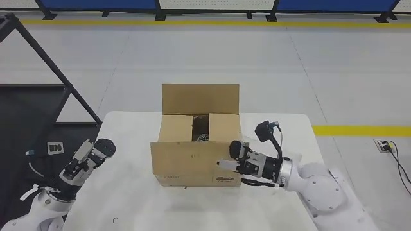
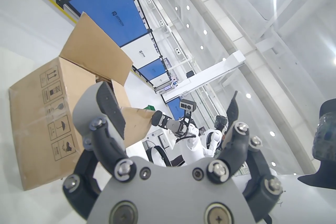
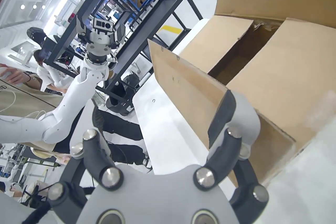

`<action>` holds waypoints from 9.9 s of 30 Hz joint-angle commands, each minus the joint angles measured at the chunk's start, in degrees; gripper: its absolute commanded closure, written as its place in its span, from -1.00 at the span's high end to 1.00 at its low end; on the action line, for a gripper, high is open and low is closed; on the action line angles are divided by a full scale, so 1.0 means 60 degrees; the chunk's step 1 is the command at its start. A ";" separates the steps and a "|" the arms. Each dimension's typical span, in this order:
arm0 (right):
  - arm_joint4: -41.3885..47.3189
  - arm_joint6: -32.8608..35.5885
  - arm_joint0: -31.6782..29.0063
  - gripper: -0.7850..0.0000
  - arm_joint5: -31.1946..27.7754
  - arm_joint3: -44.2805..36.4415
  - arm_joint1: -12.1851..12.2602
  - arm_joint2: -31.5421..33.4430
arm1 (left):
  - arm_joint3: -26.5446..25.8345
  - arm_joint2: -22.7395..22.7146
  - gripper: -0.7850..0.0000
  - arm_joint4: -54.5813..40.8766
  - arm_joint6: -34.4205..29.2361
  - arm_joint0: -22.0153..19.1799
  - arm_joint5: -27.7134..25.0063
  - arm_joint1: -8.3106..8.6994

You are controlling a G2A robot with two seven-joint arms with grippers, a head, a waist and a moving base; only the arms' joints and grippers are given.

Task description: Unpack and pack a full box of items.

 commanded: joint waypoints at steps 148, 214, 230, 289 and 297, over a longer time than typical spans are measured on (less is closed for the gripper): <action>0.0181 0.1020 0.0862 1.00 0.0381 0.1308 0.0121 -0.0753 | 1.4063 0.7972 1.00 0.5152 0.0552 -1.1959 -0.2337 -0.2730; 0.0586 0.1038 0.1136 1.00 0.0263 0.1876 0.0295 -0.0391 | 1.0282 0.7355 1.00 0.1809 -0.3045 -0.9965 -0.3921 -0.1396; 0.0644 0.0961 0.1020 1.00 0.0293 0.1806 0.0354 -0.0245 | 0.8730 0.7774 1.00 0.0619 -0.3827 -0.9334 -0.3139 -0.0882; 0.2232 0.0264 0.2980 1.00 0.1149 0.4296 -0.0433 -0.1955 | 0.8186 0.8260 1.00 -0.0825 -0.4281 -0.8749 -0.2684 -0.0328; 0.2201 0.0323 0.3027 1.00 0.1088 0.4349 -0.0494 -0.2019 | 0.7958 0.8179 1.00 -0.0934 -0.4617 -0.8629 -0.2348 -0.0196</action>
